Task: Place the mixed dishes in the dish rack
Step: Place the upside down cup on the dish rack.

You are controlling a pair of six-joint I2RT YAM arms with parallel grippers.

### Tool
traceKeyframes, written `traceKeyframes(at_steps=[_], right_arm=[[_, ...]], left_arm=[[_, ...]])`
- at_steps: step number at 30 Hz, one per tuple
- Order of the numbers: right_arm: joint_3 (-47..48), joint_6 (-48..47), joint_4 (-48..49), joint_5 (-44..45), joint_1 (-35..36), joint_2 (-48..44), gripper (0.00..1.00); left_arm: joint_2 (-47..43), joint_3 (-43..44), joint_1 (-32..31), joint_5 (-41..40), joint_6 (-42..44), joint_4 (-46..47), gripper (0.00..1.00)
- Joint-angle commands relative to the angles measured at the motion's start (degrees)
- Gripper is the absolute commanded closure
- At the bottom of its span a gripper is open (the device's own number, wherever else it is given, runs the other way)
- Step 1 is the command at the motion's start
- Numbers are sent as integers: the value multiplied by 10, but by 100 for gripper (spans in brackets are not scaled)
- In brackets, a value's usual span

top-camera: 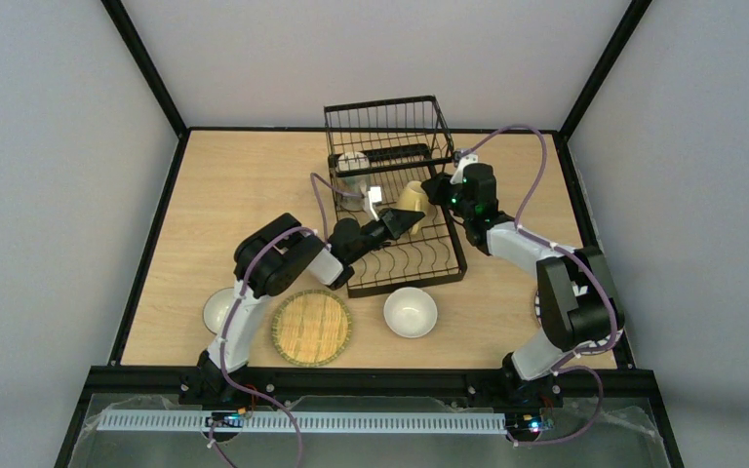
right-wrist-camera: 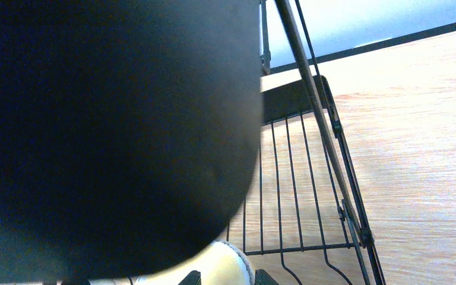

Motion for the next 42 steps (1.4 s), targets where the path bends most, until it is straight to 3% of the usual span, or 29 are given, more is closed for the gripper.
traceKeyframes(at_steps=[1, 15, 17, 20, 25, 31, 42], right_arm=[[-3, -8, 20, -6, 1, 9, 49], [-27, -7, 19, -13, 1, 5, 49], [-30, -9, 18, -13, 1, 3, 49], [-34, -10, 18, -11, 1, -2, 49], [-29, -14, 10, -12, 1, -5, 49], [-33, -16, 8, -13, 1, -10, 49], [-37, -14, 6, -17, 1, -17, 49]], left_arm=[[54, -11, 11, 29, 8, 36, 97], [44, -6, 11, 14, 8, -49, 77], [43, -6, 11, 10, 13, -58, 80], [41, -5, 11, 3, 18, -70, 97], [36, -3, 11, 0, 27, -96, 98], [35, -3, 9, 3, 21, -108, 77], [9, -30, 6, 1, 25, -129, 48]])
